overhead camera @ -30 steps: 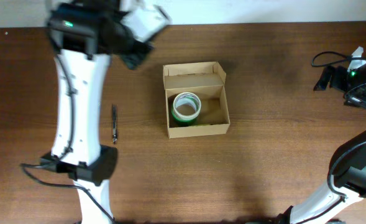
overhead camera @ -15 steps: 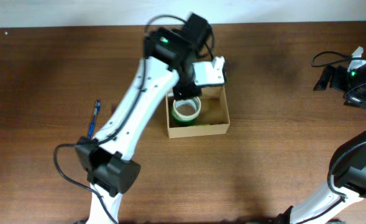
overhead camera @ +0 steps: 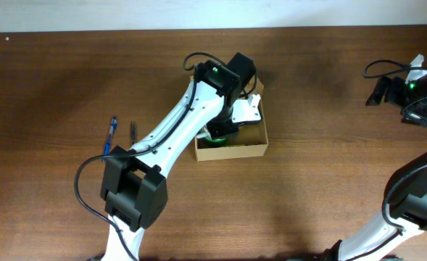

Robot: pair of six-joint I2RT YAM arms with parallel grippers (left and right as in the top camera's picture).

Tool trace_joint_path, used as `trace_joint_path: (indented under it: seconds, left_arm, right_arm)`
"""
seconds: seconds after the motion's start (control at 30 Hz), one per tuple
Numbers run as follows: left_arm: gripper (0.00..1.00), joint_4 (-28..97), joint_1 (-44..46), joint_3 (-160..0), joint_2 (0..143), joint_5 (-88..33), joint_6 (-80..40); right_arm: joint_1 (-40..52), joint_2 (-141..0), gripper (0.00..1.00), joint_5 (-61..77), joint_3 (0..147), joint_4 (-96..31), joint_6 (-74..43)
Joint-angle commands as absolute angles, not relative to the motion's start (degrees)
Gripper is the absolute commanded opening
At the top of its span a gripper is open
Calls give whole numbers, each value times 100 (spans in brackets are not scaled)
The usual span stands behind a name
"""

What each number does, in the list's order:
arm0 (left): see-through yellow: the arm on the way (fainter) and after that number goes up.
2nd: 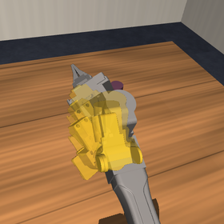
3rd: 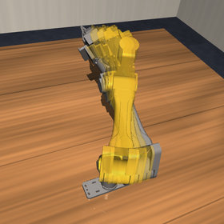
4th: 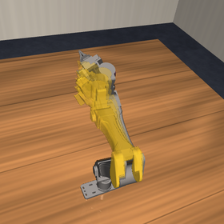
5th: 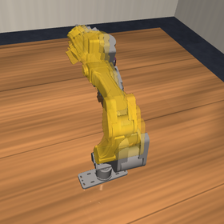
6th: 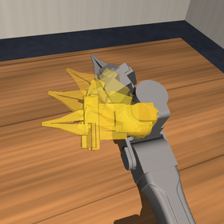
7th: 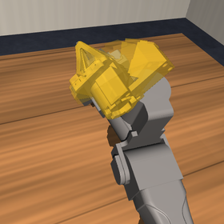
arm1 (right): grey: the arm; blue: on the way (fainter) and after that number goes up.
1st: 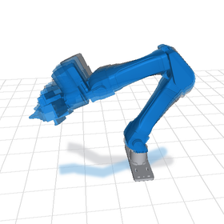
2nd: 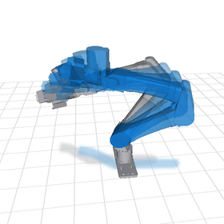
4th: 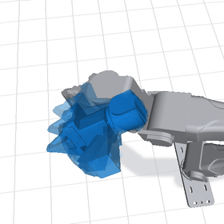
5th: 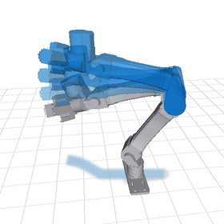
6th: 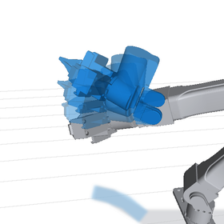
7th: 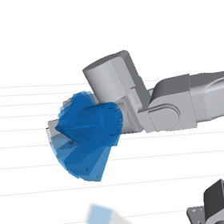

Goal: Pack container
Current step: 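Lift the black marker with the left gripper and drop it into the box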

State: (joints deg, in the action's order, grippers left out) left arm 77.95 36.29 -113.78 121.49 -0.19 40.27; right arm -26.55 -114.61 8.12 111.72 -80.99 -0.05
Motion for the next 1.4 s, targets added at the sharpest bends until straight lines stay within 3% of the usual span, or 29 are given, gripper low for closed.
trace_joint_path:
  seconds: [0.0,0.83,0.93,1.03,1.23,1.37]
  left_arm:
    - [2,7754,3758,-11349,12145,-357,3820]
    - [2,7594,3848,-10803,12278,-405,4340]
    - [13,7605,3848,-10803,12278,-366,4338]
    - [36,7618,3848,-10803,12278,-167,4331]
    - [37,7666,3844,-10879,12062,869,3793]
    - [50,7577,3658,-10890,11275,1382,3166]
  right_arm:
    - [-2626,-11461,99,884,11190,-8101,-51]
    - [-2626,-11461,99,884,11190,-8101,-51]
    - [-2626,-11461,99,884,11190,-8101,-51]
    - [-2626,-11461,99,884,11190,-8101,-51]
    - [-2626,-11461,99,884,11190,-8101,-51]
    - [-2626,-11461,99,884,11190,-8101,-49]
